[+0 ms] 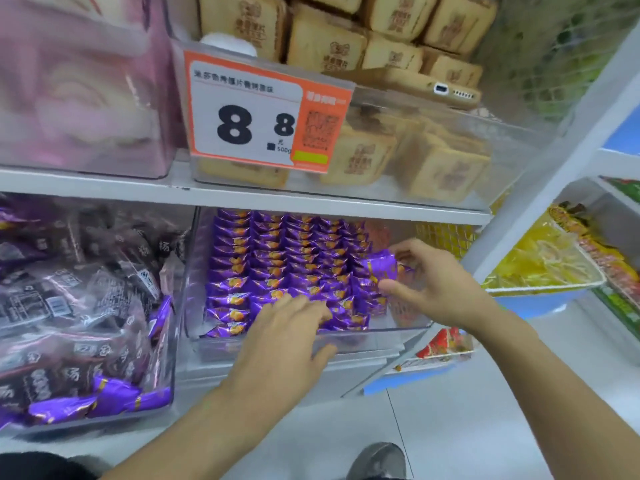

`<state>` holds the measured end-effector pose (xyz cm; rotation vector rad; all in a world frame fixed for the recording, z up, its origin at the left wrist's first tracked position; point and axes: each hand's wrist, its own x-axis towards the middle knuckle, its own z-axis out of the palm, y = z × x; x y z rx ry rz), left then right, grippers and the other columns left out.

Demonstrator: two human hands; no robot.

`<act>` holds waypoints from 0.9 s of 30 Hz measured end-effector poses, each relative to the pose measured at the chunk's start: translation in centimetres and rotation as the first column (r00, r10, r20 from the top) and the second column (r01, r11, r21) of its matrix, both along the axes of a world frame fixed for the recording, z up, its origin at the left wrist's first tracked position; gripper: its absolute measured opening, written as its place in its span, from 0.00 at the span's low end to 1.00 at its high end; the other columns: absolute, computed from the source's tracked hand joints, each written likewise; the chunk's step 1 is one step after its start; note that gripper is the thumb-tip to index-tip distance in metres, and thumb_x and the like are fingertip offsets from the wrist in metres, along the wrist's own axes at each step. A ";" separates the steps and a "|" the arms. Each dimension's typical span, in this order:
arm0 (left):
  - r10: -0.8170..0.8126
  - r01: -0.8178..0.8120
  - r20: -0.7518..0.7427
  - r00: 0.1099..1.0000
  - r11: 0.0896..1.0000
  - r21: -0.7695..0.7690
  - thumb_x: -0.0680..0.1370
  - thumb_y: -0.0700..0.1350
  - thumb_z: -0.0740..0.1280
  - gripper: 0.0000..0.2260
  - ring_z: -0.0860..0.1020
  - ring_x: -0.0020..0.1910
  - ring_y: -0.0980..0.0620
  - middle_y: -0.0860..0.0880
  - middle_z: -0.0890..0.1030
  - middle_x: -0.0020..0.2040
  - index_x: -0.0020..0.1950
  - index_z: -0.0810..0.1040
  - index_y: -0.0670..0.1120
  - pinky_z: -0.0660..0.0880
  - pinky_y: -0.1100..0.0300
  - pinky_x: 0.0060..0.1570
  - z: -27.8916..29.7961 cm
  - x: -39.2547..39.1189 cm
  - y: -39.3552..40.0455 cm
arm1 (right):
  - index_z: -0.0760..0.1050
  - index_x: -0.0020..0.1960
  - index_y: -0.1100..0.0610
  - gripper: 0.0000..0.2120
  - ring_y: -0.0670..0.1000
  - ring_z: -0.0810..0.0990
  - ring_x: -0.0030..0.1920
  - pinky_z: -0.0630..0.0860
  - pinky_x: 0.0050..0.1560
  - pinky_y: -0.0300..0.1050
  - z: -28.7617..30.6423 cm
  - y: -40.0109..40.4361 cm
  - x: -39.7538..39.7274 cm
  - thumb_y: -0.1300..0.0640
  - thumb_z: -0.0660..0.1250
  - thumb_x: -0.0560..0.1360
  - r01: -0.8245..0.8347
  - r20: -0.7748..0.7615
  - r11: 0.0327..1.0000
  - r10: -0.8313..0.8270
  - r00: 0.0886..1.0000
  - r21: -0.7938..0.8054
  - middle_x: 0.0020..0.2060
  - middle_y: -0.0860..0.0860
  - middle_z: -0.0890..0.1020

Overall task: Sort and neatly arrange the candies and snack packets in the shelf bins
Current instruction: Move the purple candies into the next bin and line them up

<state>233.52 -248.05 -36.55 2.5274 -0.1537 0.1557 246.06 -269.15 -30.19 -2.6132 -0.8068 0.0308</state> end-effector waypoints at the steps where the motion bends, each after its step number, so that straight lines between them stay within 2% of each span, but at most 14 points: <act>1: 0.032 -0.032 -0.088 0.996 0.999 -0.003 0.76 0.57 0.69 0.12 0.74 0.57 0.54 0.57 0.76 0.53 0.58 0.76 0.57 0.69 0.60 0.57 0.1 0.1 0.5 | 0.76 0.60 0.53 0.22 0.47 0.81 0.54 0.75 0.57 0.42 -0.1 -0.1 0.7 0.48 0.77 0.71 -0.050 -0.012 0.989 0.049 0.999 -0.140 0.52 0.47 0.82; 3: 0.092 -0.111 -0.185 0.978 0.990 -0.093 0.75 0.55 0.71 0.07 0.77 0.54 0.54 0.58 0.78 0.49 0.51 0.78 0.57 0.74 0.55 0.55 0.1 0.4 1.5 | 0.75 0.61 0.52 0.22 0.50 0.80 0.56 0.76 0.56 0.47 -0.2 0.1 1.8 0.47 0.76 0.71 -0.119 -0.073 0.922 0.099 0.992 -0.369 0.54 0.48 0.82; 5: 0.120 -0.148 -0.198 0.973 0.980 -0.131 0.74 0.53 0.73 0.05 0.78 0.49 0.55 0.58 0.78 0.43 0.44 0.80 0.56 0.77 0.54 0.50 0.1 0.8 1.9 | 0.74 0.61 0.51 0.22 0.52 0.79 0.55 0.75 0.52 0.46 -0.4 0.6 2.5 0.46 0.76 0.71 -0.152 -0.123 0.815 0.100 0.987 -0.559 0.54 0.49 0.81; 8: 0.110 -0.148 -0.230 0.967 0.977 -0.151 0.73 0.52 0.74 0.04 0.79 0.45 0.56 0.58 0.78 0.38 0.42 0.82 0.53 0.78 0.55 0.48 0.3 1.1 2.1 | 0.74 0.61 0.51 0.23 0.54 0.78 0.54 0.74 0.51 0.45 -0.8 1.5 3.1 0.46 0.76 0.70 -0.202 -0.187 0.651 0.094 0.978 -0.732 0.55 0.50 0.80; 12: 0.103 -0.142 -0.251 0.962 0.980 -0.140 0.73 0.53 0.74 0.05 0.80 0.45 0.54 0.56 0.80 0.40 0.41 0.82 0.53 0.79 0.54 0.47 0.1 1.1 2.2 | 0.75 0.61 0.52 0.24 0.54 0.78 0.55 0.77 0.54 0.49 -1.5 2.4 3.5 0.47 0.77 0.69 -0.239 -0.247 0.584 0.067 0.967 -0.776 0.55 0.50 0.80; 15: 0.086 -0.123 -0.261 0.961 0.984 -0.130 0.74 0.52 0.72 0.04 0.80 0.46 0.52 0.55 0.81 0.42 0.43 0.82 0.53 0.79 0.52 0.47 0.1 1.2 2.2 | 0.76 0.63 0.52 0.25 0.54 0.78 0.56 0.76 0.54 0.47 -1.9 3.0 3.8 0.49 0.78 0.69 -0.251 -0.267 0.556 0.054 0.962 -0.792 0.56 0.51 0.81; 23: 0.044 -0.079 -0.259 0.965 0.989 -0.128 0.76 0.52 0.71 0.05 0.81 0.46 0.51 0.53 0.83 0.45 0.45 0.83 0.52 0.79 0.51 0.48 0.3 1.3 2.3 | 0.78 0.64 0.52 0.25 0.52 0.79 0.57 0.77 0.56 0.46 -2.7 3.1 3.9 0.53 0.78 0.68 -0.271 -0.274 0.569 0.081 0.958 -0.777 0.58 0.50 0.81; 25: 0.034 -0.071 -0.261 0.965 0.988 -0.134 0.76 0.52 0.71 0.04 0.80 0.47 0.51 0.53 0.82 0.45 0.45 0.83 0.53 0.79 0.51 0.48 0.3 1.3 2.3 | 0.78 0.63 0.51 0.24 0.51 0.79 0.55 0.77 0.54 0.45 -2.9 2.9 3.9 0.54 0.78 0.68 -0.273 -0.275 0.591 0.088 0.957 -0.759 0.56 0.49 0.81; 27: 0.030 -0.069 -0.261 0.965 0.988 -0.141 0.76 0.51 0.71 0.04 0.80 0.46 0.51 0.53 0.82 0.46 0.45 0.83 0.53 0.79 0.51 0.48 0.3 1.3 2.4 | 0.77 0.59 0.50 0.22 0.49 0.79 0.48 0.76 0.45 0.42 -2.9 2.6 4.0 0.54 0.79 0.67 -0.254 -0.267 0.629 0.076 0.961 -0.734 0.50 0.46 0.81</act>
